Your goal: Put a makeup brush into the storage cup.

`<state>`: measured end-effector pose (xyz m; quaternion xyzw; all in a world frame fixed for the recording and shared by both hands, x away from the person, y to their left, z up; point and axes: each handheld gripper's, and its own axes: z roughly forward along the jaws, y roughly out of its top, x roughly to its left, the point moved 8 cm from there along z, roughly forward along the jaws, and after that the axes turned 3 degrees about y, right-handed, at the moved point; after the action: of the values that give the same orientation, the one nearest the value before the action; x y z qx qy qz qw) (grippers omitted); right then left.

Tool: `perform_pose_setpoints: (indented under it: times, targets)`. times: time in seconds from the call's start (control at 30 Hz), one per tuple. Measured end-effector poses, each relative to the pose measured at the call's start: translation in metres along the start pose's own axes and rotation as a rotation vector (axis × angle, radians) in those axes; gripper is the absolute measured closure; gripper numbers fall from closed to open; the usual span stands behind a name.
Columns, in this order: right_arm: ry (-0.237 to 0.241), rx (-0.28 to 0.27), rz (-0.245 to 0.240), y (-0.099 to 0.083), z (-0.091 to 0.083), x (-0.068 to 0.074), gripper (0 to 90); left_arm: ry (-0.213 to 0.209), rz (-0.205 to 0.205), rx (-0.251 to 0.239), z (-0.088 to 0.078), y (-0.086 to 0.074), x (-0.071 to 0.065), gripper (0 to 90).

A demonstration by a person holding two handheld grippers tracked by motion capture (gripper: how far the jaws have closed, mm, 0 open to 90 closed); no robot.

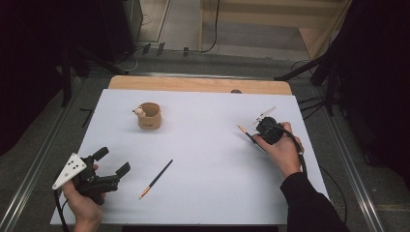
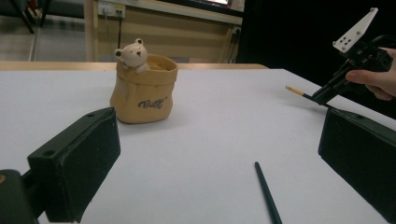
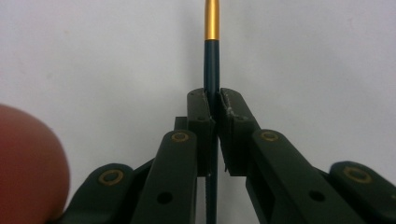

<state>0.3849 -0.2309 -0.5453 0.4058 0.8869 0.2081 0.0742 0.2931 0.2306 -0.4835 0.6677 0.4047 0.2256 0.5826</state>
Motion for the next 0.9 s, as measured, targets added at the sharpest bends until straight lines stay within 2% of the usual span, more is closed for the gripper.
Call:
perform_pose_setpoints:
  times: [0.03,0.1,0.13,0.2,0.23,0.27,0.4,0.63,0.8,0.9]
  targets:
    - [0.007,-0.042,0.009,0.000,-0.005,0.001,84.9,-0.001,-0.003,-0.002,0.001,0.001,-0.001,0.0]
    - [0.012,-0.077,0.015,0.000,-0.010,0.002,84.9,-0.008,0.008,0.003,0.006,0.003,-0.006,0.0]
    - [0.012,-0.077,0.015,0.000,-0.010,0.002,84.9,-0.008,0.008,0.003,0.006,0.003,-0.006,0.0]
    - [0.023,-0.134,0.017,0.000,-0.016,0.005,84.9,-0.012,0.030,0.011,0.011,0.004,-0.013,0.0]
    - [0.023,-0.134,0.017,0.000,-0.016,0.005,84.9,-0.012,0.030,0.011,0.011,0.004,-0.013,0.0]
    - [0.032,-0.170,0.025,0.000,-0.020,0.008,84.9,-0.015,0.034,0.011,0.013,0.005,-0.015,0.0]
    - [0.050,-0.246,0.042,0.000,-0.029,0.013,84.9,-0.032,0.031,-0.001,0.023,0.010,-0.026,0.0]
    - [0.068,-0.322,0.042,-0.001,-0.038,0.027,84.9,-0.056,0.043,0.006,0.038,0.011,-0.040,0.0]
    - [0.108,-0.369,0.055,-0.003,-0.041,0.037,85.0,-0.094,0.055,0.016,0.055,0.010,-0.058,0.0]
    - [0.121,-0.392,0.046,-0.004,-0.041,0.042,85.0,-0.116,0.057,0.023,0.064,0.010,-0.068,0.0]
